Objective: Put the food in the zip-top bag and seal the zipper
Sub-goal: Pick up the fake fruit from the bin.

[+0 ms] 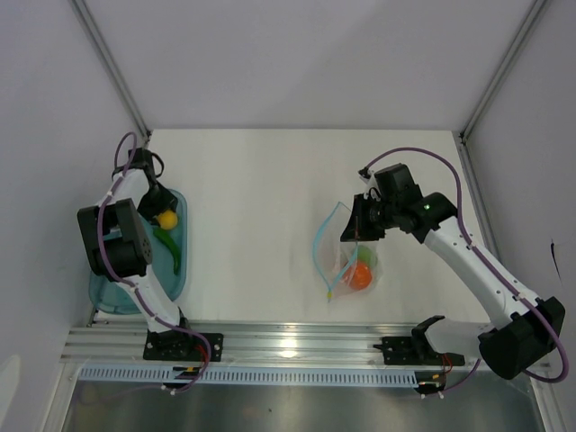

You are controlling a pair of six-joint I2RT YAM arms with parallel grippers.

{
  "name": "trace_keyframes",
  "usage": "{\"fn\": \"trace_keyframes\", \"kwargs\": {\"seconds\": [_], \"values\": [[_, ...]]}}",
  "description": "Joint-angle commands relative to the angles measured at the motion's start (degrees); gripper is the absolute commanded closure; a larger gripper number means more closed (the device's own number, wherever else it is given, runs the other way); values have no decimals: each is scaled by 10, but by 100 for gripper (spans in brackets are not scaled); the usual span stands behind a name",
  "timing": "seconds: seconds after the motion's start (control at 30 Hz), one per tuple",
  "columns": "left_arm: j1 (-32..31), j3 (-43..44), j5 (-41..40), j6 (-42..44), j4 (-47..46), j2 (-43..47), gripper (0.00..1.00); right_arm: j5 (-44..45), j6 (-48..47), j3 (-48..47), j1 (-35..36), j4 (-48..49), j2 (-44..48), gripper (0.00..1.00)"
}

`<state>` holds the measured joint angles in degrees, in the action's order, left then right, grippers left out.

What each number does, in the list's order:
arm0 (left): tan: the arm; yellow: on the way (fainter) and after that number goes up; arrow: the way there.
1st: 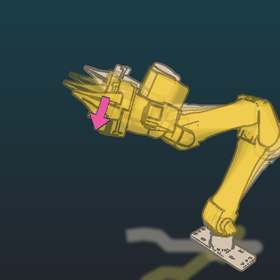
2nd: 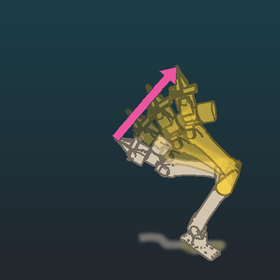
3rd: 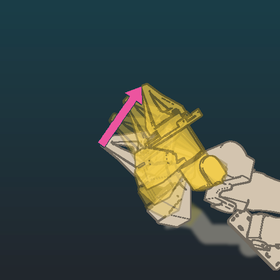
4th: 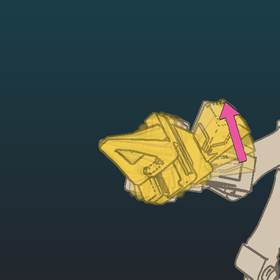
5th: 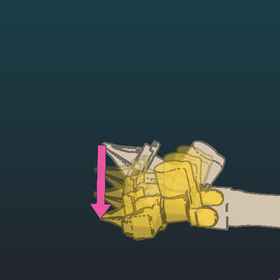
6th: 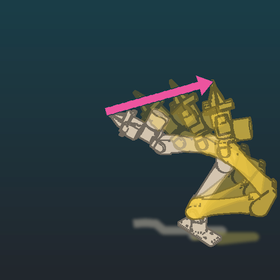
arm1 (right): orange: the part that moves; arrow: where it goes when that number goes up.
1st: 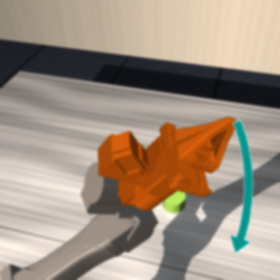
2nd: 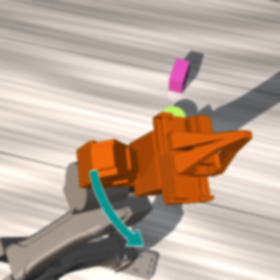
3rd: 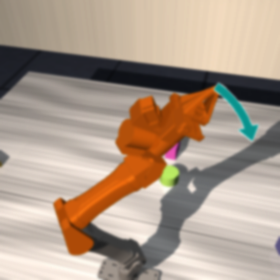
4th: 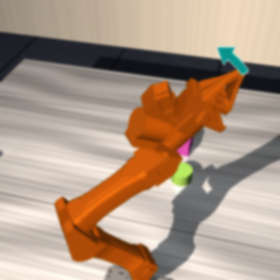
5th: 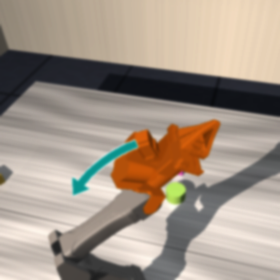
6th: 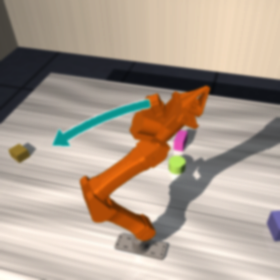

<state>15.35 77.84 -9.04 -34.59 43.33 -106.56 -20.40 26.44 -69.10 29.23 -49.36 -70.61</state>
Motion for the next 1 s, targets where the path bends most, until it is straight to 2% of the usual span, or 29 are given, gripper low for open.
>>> {"fn": "trace_keyframes", "kwargs": {"seconds": [0.0, 0.03, 0.07, 0.13, 0.2, 0.23, 0.37, 0.57, 0.87, 0.97], "values": [[6, -18, -28, -6, -5, 21, 65, -5, 8, -5, -2, 10, 22, 100], [5, -20, -28, -6, -4, 20, 67, -5, 9, -6, -2, 10, 25, 100], [5, -22, -28, -5, -4, 21, 74, -5, 9, -6, -2, 10, 25, 100], [5, -24, -32, -5, 1, 25, 80, -4, 8, -2, -2, 8, 27, 100], [5, -30, -42, -7, 2, 42, 96, -4, 8, -3, -2, 7, 25, 100], [5, -37, -38, -4, 1, 60, 99, -3, 7, -6, -2, 4, 21, 100], [5, -58, 6, -4, 2, 106, 99, 0, 8, -8, -2, 2, 17, 100], [-10, -131, 39, 1, -39, 265, 99, 3, 8, 5, -2, 3, 10, 100], [-120, -166, 86, 32, -51, 444, 100, 8, 9, -5, -1, 6, -10, 100], [-188, -169, 153, 33, -70, 474, 99, 11, 9, -13, -1, 3, -17, 100]]}}
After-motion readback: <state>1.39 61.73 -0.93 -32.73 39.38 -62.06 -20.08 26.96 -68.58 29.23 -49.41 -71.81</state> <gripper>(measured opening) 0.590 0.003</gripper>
